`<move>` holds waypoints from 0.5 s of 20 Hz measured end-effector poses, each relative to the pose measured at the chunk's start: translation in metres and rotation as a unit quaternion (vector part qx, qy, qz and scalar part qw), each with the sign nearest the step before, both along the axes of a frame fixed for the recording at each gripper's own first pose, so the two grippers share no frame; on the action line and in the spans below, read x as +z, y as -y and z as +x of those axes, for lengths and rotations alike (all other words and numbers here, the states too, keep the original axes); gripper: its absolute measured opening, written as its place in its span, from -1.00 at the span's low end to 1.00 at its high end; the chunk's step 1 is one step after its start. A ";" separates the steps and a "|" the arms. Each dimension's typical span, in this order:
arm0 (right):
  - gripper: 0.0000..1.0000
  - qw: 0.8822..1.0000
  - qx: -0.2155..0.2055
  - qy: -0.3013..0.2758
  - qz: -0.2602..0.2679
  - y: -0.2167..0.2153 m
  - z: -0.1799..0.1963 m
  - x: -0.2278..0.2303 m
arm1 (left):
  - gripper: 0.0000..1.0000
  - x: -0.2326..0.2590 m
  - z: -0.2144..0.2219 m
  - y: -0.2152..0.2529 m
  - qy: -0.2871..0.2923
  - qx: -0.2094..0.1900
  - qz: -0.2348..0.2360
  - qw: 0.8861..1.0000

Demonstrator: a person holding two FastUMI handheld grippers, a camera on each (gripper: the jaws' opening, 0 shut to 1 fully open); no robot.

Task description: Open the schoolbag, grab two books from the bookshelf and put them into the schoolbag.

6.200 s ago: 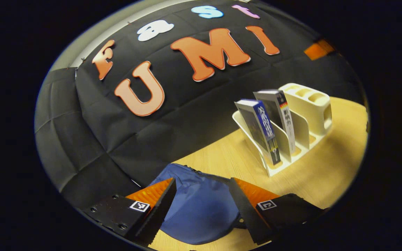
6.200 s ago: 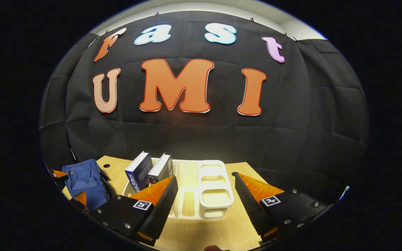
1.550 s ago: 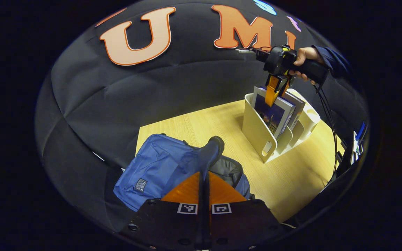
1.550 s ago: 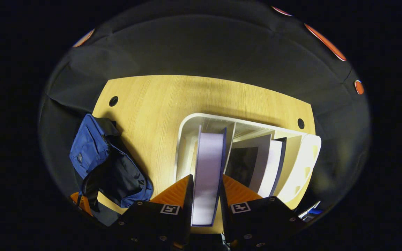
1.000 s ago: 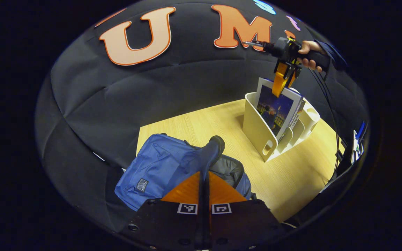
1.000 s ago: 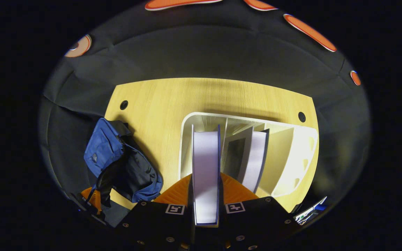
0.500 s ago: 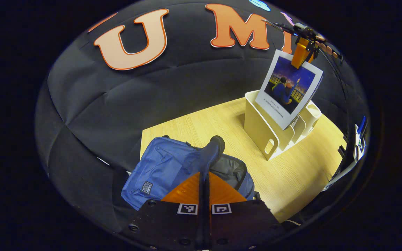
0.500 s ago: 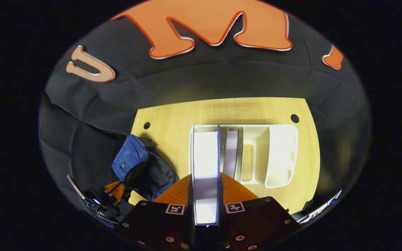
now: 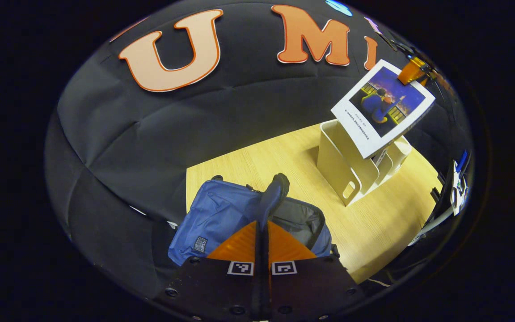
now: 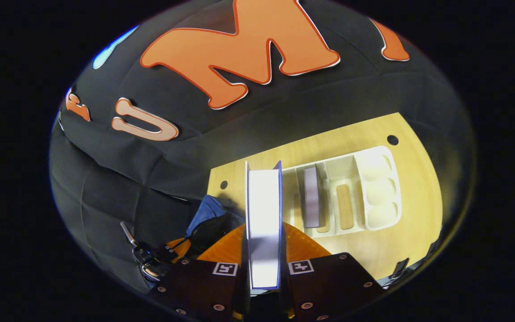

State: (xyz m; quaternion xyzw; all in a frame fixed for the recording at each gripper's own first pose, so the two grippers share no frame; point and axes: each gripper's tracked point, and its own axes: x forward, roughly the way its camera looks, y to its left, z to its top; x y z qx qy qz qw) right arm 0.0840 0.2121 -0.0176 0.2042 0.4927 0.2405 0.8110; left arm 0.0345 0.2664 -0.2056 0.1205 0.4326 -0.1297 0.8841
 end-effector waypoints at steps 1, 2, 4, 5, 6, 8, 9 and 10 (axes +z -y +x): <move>-0.48 1.000 0.003 -0.006 0.012 -0.005 -0.005 -0.004 | -0.99 0.001 0.001 -0.001 -0.002 0.001 -0.002 1.000; -0.48 1.000 0.003 -0.012 0.023 -0.009 -0.008 -0.009 | -0.99 0.003 0.003 -0.002 -0.003 0.001 -0.004 1.000; -0.48 0.999 0.003 -0.021 0.045 -0.018 -0.019 -0.016 | -0.99 0.002 0.004 -0.002 -0.009 0.003 -0.010 1.000; -0.48 0.998 0.002 -0.026 0.059 -0.024 -0.024 -0.020 | -0.99 0.003 0.005 -0.004 -0.012 0.004 -0.012 1.000; -0.49 0.997 0.000 -0.034 0.073 -0.030 -0.029 -0.025 | -0.99 0.003 0.006 -0.004 -0.015 0.006 -0.017 1.000; -0.49 0.995 -0.004 -0.054 0.089 -0.039 -0.040 -0.041 | -0.99 0.003 0.007 -0.004 -0.018 0.008 -0.024 1.000; -0.49 0.994 -0.003 -0.057 0.095 -0.046 -0.044 -0.046 | -0.99 0.003 0.008 -0.006 -0.020 0.010 -0.026 0.999; -0.49 0.993 -0.006 -0.058 0.102 -0.052 -0.047 -0.052 | -0.99 0.003 0.009 -0.005 -0.023 0.013 -0.030 0.999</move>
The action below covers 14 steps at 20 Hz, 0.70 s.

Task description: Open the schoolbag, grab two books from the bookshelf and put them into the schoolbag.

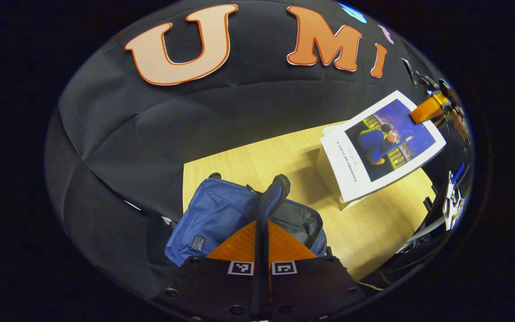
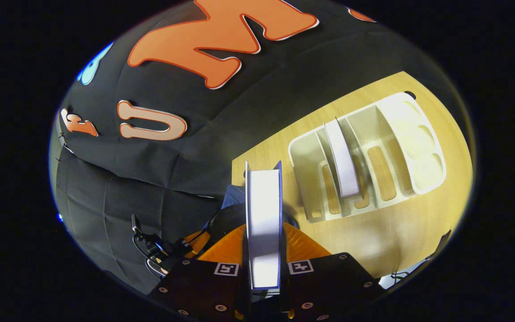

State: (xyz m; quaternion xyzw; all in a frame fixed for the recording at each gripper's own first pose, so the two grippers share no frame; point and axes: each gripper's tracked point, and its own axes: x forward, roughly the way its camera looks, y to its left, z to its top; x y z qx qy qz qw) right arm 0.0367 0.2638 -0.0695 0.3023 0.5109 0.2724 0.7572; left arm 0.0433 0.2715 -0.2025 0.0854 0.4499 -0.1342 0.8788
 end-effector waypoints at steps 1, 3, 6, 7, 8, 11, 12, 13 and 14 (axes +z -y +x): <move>-0.49 1.000 0.000 -0.002 0.010 -0.008 -0.005 -0.005 | -0.99 0.000 0.000 -0.001 0.000 0.003 -0.004 1.000; -0.49 0.999 -0.003 -0.015 0.036 -0.025 -0.015 -0.013 | -0.99 -0.001 -0.001 0.001 -0.005 0.006 -0.012 1.000; -0.49 0.998 -0.007 -0.034 0.053 -0.048 -0.030 -0.032 | -0.99 0.002 0.000 0.001 -0.007 0.009 -0.010 1.000; -0.50 0.998 -0.008 -0.039 0.050 -0.053 -0.036 -0.040 | -0.99 0.004 0.001 0.000 -0.010 0.012 -0.011 1.000; -0.49 0.998 -0.014 -0.042 0.047 -0.059 -0.039 -0.049 | -0.99 0.004 0.001 0.000 -0.011 0.014 -0.012 1.000; -0.50 0.997 -0.024 -0.047 0.051 -0.079 -0.049 -0.066 | -0.99 0.006 0.002 -0.002 -0.014 0.020 -0.016 1.000; -0.50 0.997 -0.027 -0.049 0.055 -0.085 -0.052 -0.070 | -0.99 0.007 0.001 -0.002 -0.016 0.019 -0.016 1.000; -0.50 0.997 -0.027 -0.050 0.056 -0.091 -0.057 -0.075 | -0.99 0.007 0.003 -0.003 -0.016 0.020 -0.016 1.000; -0.50 0.997 -0.028 -0.049 0.054 -0.097 -0.061 -0.081 | -0.99 0.007 0.004 -0.002 -0.019 0.018 -0.017 0.999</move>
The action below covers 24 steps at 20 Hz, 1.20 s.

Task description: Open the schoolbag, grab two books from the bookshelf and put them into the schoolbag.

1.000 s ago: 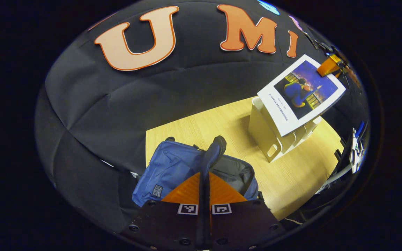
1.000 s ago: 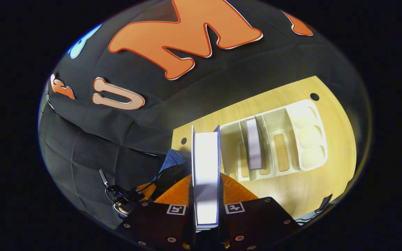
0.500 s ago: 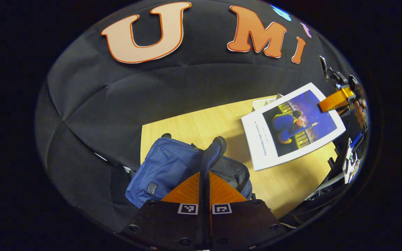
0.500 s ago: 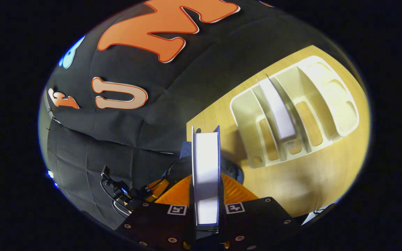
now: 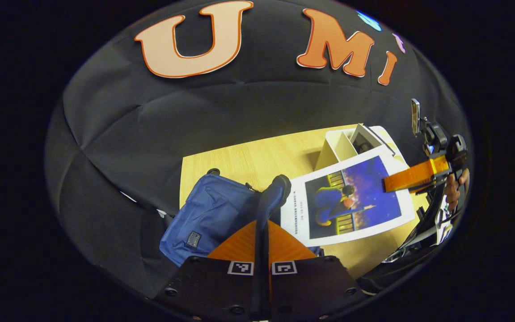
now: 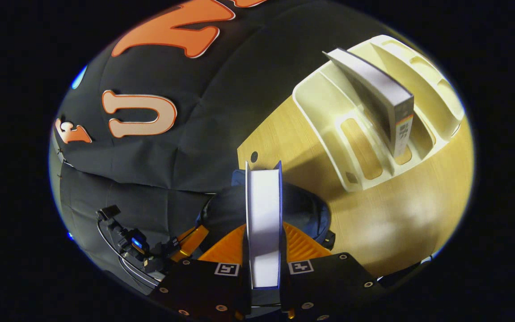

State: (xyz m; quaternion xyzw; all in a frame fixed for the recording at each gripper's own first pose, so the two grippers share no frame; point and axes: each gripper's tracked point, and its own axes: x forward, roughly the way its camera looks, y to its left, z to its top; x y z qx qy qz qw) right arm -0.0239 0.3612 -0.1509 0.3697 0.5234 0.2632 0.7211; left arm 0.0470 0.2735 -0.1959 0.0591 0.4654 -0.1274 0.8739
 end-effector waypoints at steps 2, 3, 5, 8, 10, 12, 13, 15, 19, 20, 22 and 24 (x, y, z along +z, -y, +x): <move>-0.49 1.000 -0.005 -0.001 -0.007 -0.015 -0.006 -0.011 | -0.99 0.002 0.000 0.002 -0.001 -0.004 -0.001 1.000; -0.50 1.000 -0.005 -0.003 -0.009 -0.021 -0.010 -0.018 | -0.99 0.002 0.000 0.002 0.000 -0.004 -0.001 1.000; -0.49 1.000 -0.010 -0.001 -0.006 -0.037 -0.012 -0.030 | -0.99 0.004 0.000 0.007 -0.001 -0.008 -0.005 1.000; -0.49 1.000 -0.020 -0.013 -0.011 -0.069 -0.021 -0.059 | -0.99 -0.001 -0.005 0.019 0.000 -0.026 -0.031 0.999; -0.50 1.000 -0.021 -0.013 0.009 -0.094 -0.019 -0.070 | -0.99 0.000 -0.007 0.021 0.002 -0.034 -0.037 0.999; -0.50 0.999 -0.025 0.006 0.034 -0.117 -0.018 -0.072 | -0.99 0.002 -0.009 0.025 0.006 -0.048 -0.045 0.998; -0.49 0.999 -0.025 0.014 0.037 -0.124 -0.015 -0.072 | -0.99 0.003 -0.009 0.029 0.010 -0.056 -0.050 0.997; -0.50 0.998 -0.025 0.016 0.049 -0.126 -0.022 -0.074 | -0.99 0.004 -0.011 0.029 0.010 -0.063 -0.052 0.997; -0.51 0.998 -0.027 0.024 0.047 -0.143 -0.020 -0.092 | -0.99 -0.002 -0.018 0.038 0.001 -0.075 -0.067 0.995; -0.52 0.998 -0.026 0.026 0.048 -0.148 -0.017 -0.096 | -0.99 -0.002 -0.019 0.041 -0.001 -0.080 -0.068 0.994; -0.51 0.998 -0.024 0.028 0.044 -0.159 -0.017 -0.105 | -0.99 -0.003 -0.021 0.044 -0.001 -0.089 -0.064 0.994; -0.51 0.998 -0.024 0.020 0.050 -0.167 -0.019 -0.108 | -0.99 -0.004 -0.022 0.045 -0.001 -0.091 -0.064 0.994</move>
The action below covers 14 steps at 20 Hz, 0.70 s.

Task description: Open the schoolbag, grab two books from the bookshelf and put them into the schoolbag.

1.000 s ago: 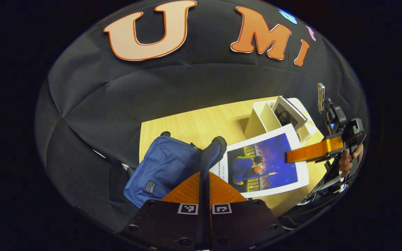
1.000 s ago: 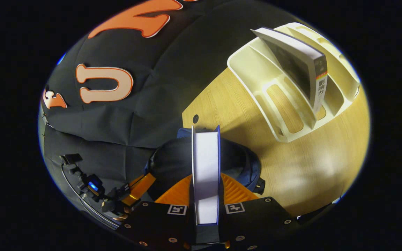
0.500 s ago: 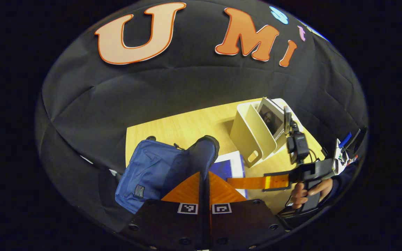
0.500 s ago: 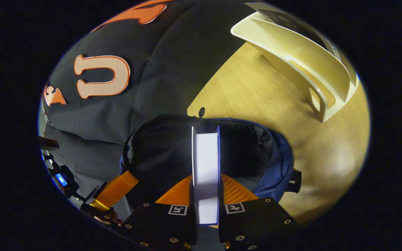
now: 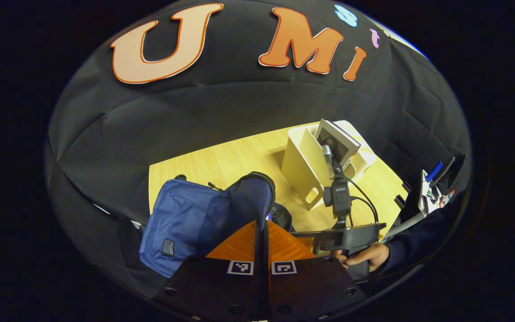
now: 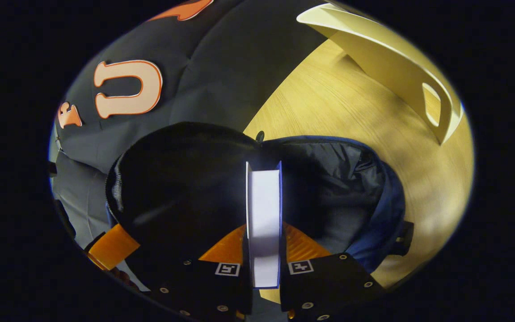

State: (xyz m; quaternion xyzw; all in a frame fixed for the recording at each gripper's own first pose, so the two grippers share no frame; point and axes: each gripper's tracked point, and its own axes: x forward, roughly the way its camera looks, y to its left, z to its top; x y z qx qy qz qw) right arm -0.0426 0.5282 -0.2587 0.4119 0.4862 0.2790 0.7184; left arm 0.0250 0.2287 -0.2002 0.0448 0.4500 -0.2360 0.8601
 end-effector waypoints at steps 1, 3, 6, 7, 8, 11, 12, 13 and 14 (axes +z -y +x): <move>-0.50 1.000 0.003 -0.014 -0.003 -0.001 -0.002 -0.001 | -0.99 0.000 0.000 -0.001 0.000 0.002 0.000 1.000; -0.32 0.998 0.031 -0.035 -0.043 -0.005 -0.013 -0.012 | -0.99 0.000 0.001 -0.004 0.001 0.010 0.000 1.000; 0.60 0.994 0.046 -0.018 -0.095 0.007 -0.019 -0.028 | -0.99 0.000 0.001 -0.005 0.004 0.015 0.001 1.000; 0.91 0.992 0.055 -0.023 -0.114 0.014 -0.020 -0.033 | -0.99 0.000 0.000 -0.005 0.005 0.015 0.003 1.000; 0.93 0.988 0.065 -0.040 -0.137 0.027 -0.025 -0.036 | -0.99 0.000 0.001 -0.006 0.007 0.017 0.004 1.000; 0.94 0.988 0.054 -0.035 -0.139 0.044 -0.014 -0.016 | -0.99 -0.002 0.001 -0.007 0.007 0.026 0.002 1.000; 0.93 0.987 0.055 -0.026 -0.148 0.054 -0.011 -0.010 | -0.99 -0.002 0.001 -0.006 0.007 0.029 0.000 1.000; 0.93 0.986 0.055 -0.011 -0.158 0.065 -0.005 -0.002 | -0.99 -0.003 0.001 -0.006 0.007 0.032 -0.001 0.999; 0.94 0.984 0.052 0.006 -0.169 0.075 0.001 0.005 | -0.99 -0.004 0.001 -0.006 0.006 0.034 -0.001 0.999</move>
